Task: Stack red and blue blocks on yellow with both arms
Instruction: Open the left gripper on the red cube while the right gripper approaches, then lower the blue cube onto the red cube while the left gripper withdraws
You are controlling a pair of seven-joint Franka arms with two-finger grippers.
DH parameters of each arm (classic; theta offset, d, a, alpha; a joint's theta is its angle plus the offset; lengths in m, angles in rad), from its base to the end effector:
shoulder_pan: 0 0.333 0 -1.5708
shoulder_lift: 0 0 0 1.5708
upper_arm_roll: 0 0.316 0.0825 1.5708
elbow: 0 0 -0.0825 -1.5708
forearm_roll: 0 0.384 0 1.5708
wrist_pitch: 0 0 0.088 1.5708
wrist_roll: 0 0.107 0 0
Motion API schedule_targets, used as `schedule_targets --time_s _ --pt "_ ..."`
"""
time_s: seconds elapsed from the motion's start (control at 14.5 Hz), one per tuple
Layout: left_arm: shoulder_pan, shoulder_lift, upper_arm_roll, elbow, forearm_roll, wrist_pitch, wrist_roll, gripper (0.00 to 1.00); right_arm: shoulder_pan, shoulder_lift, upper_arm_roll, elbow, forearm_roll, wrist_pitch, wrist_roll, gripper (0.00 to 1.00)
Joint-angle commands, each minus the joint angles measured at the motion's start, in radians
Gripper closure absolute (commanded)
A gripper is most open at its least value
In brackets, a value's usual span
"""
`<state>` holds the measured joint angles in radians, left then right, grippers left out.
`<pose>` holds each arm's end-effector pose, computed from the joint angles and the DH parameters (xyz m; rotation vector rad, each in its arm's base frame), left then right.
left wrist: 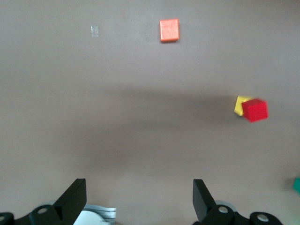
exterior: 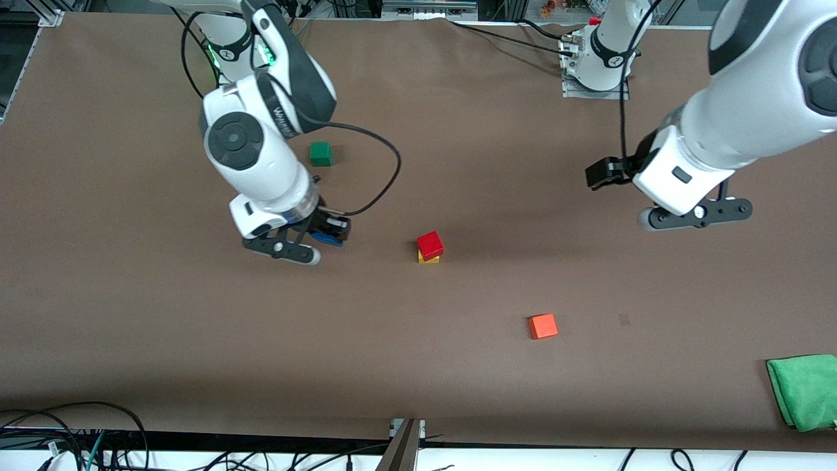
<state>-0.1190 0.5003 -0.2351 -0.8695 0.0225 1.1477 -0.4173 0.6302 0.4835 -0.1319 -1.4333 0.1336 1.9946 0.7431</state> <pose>0.6199 -0.1736 0.6099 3.1107 0.1344 -0.3580 0.6075 0.3582 0.4243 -3.0126 0.4204 -0.0457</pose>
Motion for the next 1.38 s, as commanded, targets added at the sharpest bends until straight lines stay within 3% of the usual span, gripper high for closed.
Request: schedule_targets --time_s 0.0,0.21,0.55,0.83,1.1,1.31 --pt "0.117 -0.049 -0.006 -0.039 -0.004 -0.045 0.222 0.0 0.087 0.096 -0.011 0.12 0.009 0.019 0.129 1.0" --pt "0.191 -0.049 0.019 -0.043 0.01 -0.071 0.404 0.0 0.152 0.182 -0.012 0.215 0.003 0.05 0.221 1.0" --pt "0.196 -0.052 0.16 -0.095 0.019 -0.05 0.64 0.0 0.218 0.24 -0.017 0.228 -0.012 0.137 0.262 1.0" --pt "0.183 -0.155 0.194 -0.372 0.017 0.182 0.641 0.0 0.238 0.286 -0.017 0.229 -0.078 0.144 0.265 1.0" --pt "0.162 -0.166 0.218 -0.44 0.01 0.254 0.641 0.0 0.243 0.299 -0.018 0.231 -0.098 0.18 0.266 1.0" --pt "0.125 -0.212 0.238 -0.61 0.002 0.433 0.617 0.0 0.244 0.323 -0.02 0.247 -0.107 0.194 0.269 1.0"
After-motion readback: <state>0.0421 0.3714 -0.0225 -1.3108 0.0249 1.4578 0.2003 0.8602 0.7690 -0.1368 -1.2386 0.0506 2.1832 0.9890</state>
